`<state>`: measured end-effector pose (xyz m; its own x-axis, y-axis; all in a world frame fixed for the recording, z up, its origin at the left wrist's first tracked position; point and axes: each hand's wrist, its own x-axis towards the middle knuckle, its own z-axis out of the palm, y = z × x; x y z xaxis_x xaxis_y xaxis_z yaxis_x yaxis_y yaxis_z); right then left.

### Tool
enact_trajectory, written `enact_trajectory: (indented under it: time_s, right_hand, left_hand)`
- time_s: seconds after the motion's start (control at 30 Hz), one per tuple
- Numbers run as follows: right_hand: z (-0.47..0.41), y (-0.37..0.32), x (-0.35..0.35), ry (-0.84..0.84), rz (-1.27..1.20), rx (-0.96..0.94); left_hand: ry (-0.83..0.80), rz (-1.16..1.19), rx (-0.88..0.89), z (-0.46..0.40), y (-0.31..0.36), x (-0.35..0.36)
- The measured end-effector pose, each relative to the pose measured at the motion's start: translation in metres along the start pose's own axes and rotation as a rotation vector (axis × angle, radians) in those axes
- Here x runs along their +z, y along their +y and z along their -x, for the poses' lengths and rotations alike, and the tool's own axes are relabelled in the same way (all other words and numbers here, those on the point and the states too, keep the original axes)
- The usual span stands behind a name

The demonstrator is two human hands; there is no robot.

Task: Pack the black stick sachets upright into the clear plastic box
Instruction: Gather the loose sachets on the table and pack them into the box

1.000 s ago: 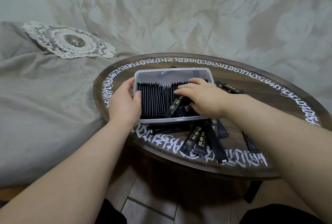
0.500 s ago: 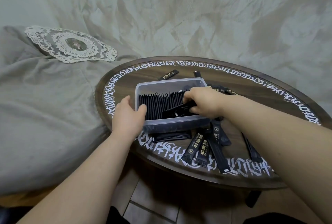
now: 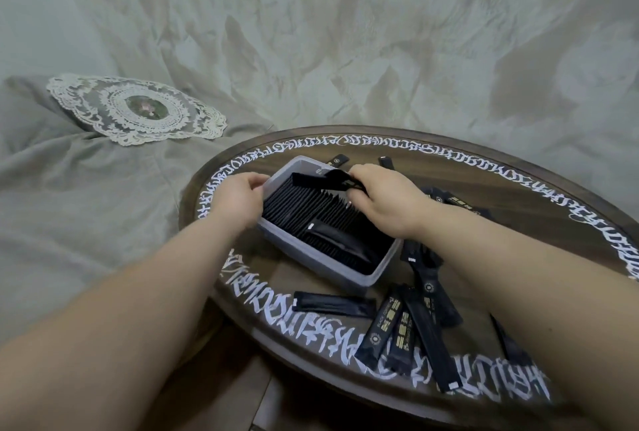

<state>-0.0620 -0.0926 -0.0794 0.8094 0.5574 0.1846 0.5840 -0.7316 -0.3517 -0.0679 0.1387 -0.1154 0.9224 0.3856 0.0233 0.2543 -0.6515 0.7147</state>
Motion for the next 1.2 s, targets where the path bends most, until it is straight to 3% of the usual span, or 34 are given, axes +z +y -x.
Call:
enact_trajectory:
  time_s: [0.33,0.5,0.67,0.83,1.0,1.2]
  right_hand:
    - [-0.026,0.049,-0.008,0.109,0.04,0.064]
    - [-0.033,0.061,-0.007,0.067,0.022,0.062]
    - [-0.037,0.055,-0.002,0.112,-0.047,0.076]
    - [-0.04,0.047,-0.001,0.105,0.004,0.109]
    - [-0.046,0.04,0.0,0.134,-0.004,0.121]
    - [-0.05,0.037,0.005,0.174,-0.06,0.131]
  left_hand:
    - [-0.32,0.025,0.283,-0.056,0.036,0.028]
    - [-0.212,-0.071,0.417,-0.048,0.05,0.022]
    - [-0.24,-0.242,0.615,-0.032,0.061,0.016]
    - [-0.222,-0.203,0.532,-0.03,0.059,0.013]
    - [-0.329,0.164,0.411,-0.021,0.062,0.008]
    - [-0.273,0.087,0.48,-0.023,0.054,0.012]
